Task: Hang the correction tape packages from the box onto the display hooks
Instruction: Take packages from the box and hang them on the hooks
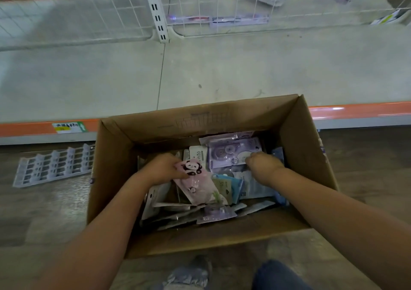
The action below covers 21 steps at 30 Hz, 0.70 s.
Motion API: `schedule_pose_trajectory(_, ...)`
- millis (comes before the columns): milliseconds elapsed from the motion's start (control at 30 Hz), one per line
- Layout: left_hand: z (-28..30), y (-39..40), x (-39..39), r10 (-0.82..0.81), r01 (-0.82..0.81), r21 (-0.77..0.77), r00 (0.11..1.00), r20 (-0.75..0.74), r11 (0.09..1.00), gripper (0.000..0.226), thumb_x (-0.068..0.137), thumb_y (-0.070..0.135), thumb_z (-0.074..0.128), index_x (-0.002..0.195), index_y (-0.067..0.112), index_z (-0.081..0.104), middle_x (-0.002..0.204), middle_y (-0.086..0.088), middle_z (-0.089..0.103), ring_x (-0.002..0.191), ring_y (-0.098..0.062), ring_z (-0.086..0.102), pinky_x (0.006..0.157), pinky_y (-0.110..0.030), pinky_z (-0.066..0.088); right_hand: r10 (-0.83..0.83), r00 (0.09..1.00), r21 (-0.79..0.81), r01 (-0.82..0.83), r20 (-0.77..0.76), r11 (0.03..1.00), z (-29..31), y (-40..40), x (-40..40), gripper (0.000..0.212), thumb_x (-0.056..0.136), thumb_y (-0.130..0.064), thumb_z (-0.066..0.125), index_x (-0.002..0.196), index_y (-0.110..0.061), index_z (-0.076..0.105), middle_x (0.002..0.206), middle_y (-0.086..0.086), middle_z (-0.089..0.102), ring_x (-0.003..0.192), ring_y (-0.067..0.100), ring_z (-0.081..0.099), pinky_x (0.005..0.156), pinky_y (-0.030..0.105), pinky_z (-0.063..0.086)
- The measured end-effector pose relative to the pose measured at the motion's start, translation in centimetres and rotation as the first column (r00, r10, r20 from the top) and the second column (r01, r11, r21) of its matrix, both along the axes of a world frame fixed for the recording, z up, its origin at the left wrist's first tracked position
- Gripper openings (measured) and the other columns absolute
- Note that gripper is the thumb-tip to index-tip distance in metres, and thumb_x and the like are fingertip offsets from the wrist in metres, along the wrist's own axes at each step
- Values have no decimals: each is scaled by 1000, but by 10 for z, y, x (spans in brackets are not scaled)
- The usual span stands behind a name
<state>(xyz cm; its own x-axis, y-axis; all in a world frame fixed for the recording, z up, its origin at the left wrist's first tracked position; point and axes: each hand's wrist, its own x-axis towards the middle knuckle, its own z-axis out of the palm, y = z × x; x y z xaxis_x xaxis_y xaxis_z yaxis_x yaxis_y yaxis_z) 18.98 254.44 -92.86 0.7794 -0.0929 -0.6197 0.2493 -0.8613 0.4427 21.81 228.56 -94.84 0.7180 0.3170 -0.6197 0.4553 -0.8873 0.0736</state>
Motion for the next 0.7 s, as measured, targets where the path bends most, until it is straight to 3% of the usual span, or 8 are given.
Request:
schedule_pose_trajectory(100, 7, 0, 1, 167, -164, -202, 986, 1, 966, 20, 79, 17, 76, 94, 6, 71, 92, -5, 71, 88, -19, 66, 79, -36, 53, -29, 999, 77, 32, -41, 997, 3, -2, 1, 25, 96, -10, 47, 121, -11, 52, 125, 13, 53, 113, 29, 53, 82, 35, 45)
schedule_pose_trajectory(200, 16, 2, 0, 336, -337, -381, 939, -71, 861, 10, 81, 11, 72, 90, 13, 72, 91, 1, 73, 88, -14, 68, 80, -28, 51, -141, 987, 251, 155, -74, 956, 13, -4, 5, 4, 96, -18, 51, 99, -16, 53, 111, 11, 60, 97, 24, 55, 72, 30, 39)
schedule_pose_trajectory(267, 19, 7, 1, 401, -415, -453, 906, -133, 789, 12, 82, 10, 71, 92, 13, 72, 96, -1, 74, 93, -17, 68, 88, -30, 50, -249, 967, 407, 251, -58, 879, 23, -5, 8, 6, 95, -21, 55, 95, -15, 52, 102, 9, 62, 91, 22, 56, 72, 29, 40)
schedule_pose_trajectory(367, 18, 15, 2, 414, -435, -446, 898, -150, 782, 11, 82, 8, 70, 92, 12, 73, 98, -3, 74, 95, -21, 69, 95, -37, 49, -327, 942, 577, 308, -74, 756, 31, -2, 5, 10, 94, -20, 56, 91, -14, 48, 90, 6, 59, 85, 22, 55, 70, 31, 40)
schedule_pose_trajectory(500, 9, 10, -1, 320, -335, -342, 942, -101, 878, 14, 84, 8, 69, 98, 8, 70, 98, -4, 72, 94, -21, 67, 88, -33, 53, -134, 973, 510, 213, -188, 833, 22, 3, -9, 13, 98, -22, 48, 91, -15, 40, 86, 5, 50, 81, 20, 48, 66, 30, 34)
schedule_pose_trajectory(567, 5, 3, -4, 304, -322, -335, 947, -107, 886, 13, 85, 7, 68, 96, 13, 68, 96, -1, 70, 91, -19, 66, 81, -27, 53, -119, 955, 534, 252, -272, 807, 16, 7, -16, 18, 99, -27, 47, 90, -14, 39, 82, 4, 48, 76, 18, 44, 63, 30, 31)
schedule_pose_trajectory(633, 2, 1, -6, 317, -333, -351, 943, -105, 875, 16, 85, 5, 67, 95, 17, 66, 96, -1, 69, 90, -19, 66, 77, -25, 54, -198, 900, 577, 406, -389, 709, 14, 10, -19, 22, 99, -37, 43, 88, -18, 40, 81, -2, 48, 73, 12, 44, 65, 27, 33)
schedule_pose_trajectory(700, 1, 1, -6, 332, -356, -370, 934, -129, 858, 20, 86, 2, 64, 102, 15, 62, 99, -3, 68, 86, -16, 65, 67, -19, 56, -327, 790, 570, 604, -518, 557, 9, 11, -17, 20, 101, -38, 36, 95, -21, 44, 95, -4, 49, 87, 10, 47, 75, 26, 34)
